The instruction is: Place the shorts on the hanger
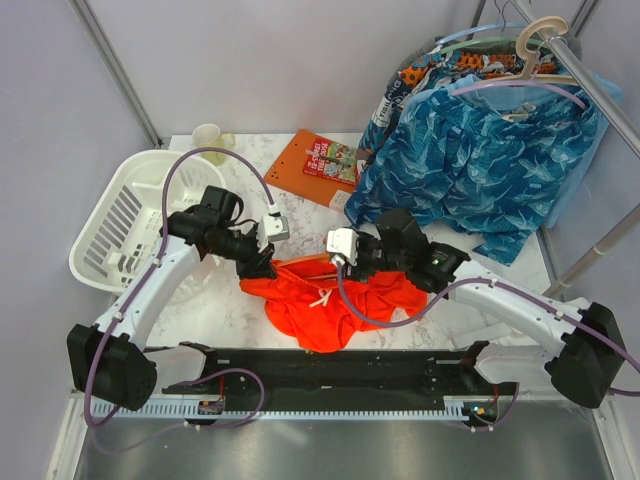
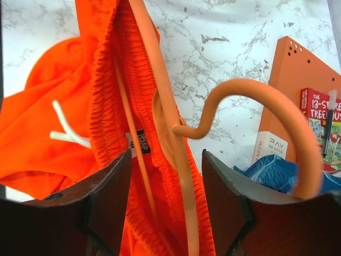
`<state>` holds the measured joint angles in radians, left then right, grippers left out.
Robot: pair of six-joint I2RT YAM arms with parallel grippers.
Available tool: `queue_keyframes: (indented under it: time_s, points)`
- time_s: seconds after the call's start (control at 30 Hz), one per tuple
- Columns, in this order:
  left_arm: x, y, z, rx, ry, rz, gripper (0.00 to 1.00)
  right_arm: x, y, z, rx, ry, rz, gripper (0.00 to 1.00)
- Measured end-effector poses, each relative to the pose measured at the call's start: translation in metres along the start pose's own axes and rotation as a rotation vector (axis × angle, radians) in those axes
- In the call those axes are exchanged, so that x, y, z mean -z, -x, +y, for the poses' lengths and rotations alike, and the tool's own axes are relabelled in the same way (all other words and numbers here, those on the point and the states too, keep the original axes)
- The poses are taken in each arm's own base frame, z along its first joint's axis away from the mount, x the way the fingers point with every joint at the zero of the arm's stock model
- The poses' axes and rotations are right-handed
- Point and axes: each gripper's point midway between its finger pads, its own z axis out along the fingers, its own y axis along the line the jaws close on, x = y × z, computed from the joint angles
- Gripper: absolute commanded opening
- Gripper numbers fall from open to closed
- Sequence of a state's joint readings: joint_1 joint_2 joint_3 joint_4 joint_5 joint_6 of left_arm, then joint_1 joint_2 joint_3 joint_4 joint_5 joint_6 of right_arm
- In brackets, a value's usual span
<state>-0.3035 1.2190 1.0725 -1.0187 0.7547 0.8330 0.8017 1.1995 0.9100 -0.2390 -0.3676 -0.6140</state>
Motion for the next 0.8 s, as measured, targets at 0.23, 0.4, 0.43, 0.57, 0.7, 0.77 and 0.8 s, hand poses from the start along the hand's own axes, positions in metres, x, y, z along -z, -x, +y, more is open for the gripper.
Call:
queue_keyframes:
  time_s: [0.23,0.4,0.43,0.57,0.7,0.77,0.8]
  points:
    - [0.0,0.003,-0.002,-0.003,-0.009,-0.015,0.04,-0.019,-0.018,-0.005,0.045,-0.009,0.073,0.0]
    - [0.003,0.005,0.0,-0.016,0.011,-0.025,0.32,-0.015,-0.014,-0.005,0.053,0.016,0.106,0.0]
    - [0.005,0.008,0.0,-0.02,0.017,-0.031,0.41,-0.012,-0.011,-0.007,0.055,0.017,0.108,0.0]
    - [0.02,0.034,0.001,-0.057,0.059,-0.08,0.62,0.006,0.008,-0.011,0.075,0.009,0.099,0.0]
    - [0.051,0.078,-0.001,-0.138,0.132,-0.161,0.82,0.039,0.048,-0.031,0.103,-0.056,0.056,0.0]
    - [0.066,0.097,-0.004,-0.182,0.163,-0.198,0.84,0.058,0.067,-0.039,0.12,-0.091,0.029,0.0]
    - [0.075,0.109,-0.007,-0.219,0.184,-0.221,0.84,0.069,0.076,-0.042,0.129,-0.107,0.016,0.0]
